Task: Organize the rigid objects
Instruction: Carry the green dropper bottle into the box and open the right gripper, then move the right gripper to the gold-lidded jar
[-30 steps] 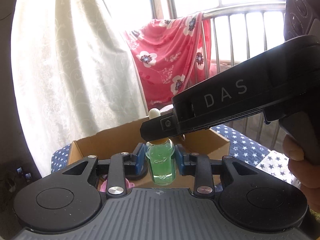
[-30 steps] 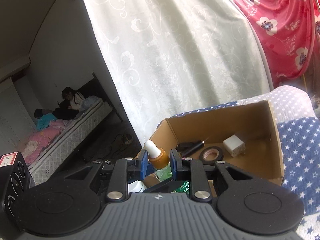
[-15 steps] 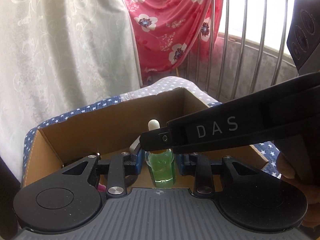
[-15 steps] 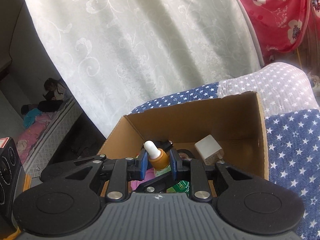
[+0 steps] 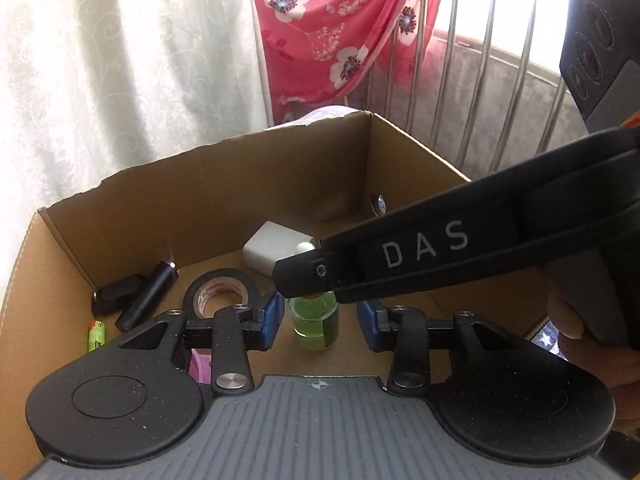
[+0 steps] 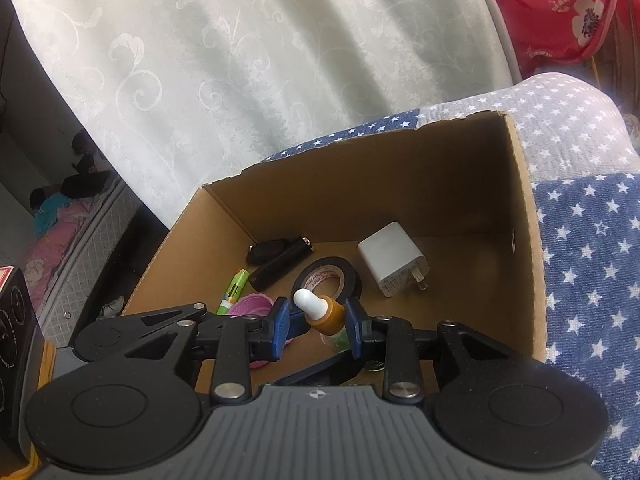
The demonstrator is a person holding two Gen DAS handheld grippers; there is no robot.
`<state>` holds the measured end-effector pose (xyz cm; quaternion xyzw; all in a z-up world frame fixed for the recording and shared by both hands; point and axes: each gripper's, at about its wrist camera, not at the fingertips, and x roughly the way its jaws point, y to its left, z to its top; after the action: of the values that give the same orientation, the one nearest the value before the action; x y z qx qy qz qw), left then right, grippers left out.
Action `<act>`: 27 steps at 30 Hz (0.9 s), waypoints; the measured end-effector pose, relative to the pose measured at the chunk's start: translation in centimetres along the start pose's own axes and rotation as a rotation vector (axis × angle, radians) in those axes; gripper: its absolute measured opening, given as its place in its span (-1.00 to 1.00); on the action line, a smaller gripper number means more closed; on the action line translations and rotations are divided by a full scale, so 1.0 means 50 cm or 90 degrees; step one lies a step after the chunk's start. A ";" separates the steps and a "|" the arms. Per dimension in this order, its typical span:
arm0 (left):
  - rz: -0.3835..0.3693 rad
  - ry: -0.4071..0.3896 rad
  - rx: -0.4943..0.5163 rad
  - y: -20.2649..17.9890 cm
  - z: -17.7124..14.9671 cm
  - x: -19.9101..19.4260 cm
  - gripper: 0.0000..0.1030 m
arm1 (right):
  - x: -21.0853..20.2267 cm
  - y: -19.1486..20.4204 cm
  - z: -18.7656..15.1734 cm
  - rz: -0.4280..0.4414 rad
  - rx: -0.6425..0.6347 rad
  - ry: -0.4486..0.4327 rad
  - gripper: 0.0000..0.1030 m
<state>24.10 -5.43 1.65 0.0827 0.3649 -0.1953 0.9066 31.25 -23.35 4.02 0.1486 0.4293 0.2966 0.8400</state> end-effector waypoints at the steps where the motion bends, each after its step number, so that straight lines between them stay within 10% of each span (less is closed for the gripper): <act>1: 0.005 -0.008 0.003 -0.001 -0.002 -0.009 -0.17 | -0.010 -0.001 0.002 0.004 0.006 -0.010 -0.22; 16: 0.020 -0.154 -0.014 0.027 -0.173 -0.268 0.10 | -0.300 0.128 -0.159 0.090 -0.042 -0.180 -0.05; 27: 0.083 -0.109 -0.028 0.024 -0.314 -0.217 0.09 | -0.168 0.151 -0.271 0.094 -0.005 -0.118 -0.03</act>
<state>7.61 3.45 -2.11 0.0696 0.2842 -0.1340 0.9468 13.66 -22.78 5.22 0.2033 0.3369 0.3441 0.8525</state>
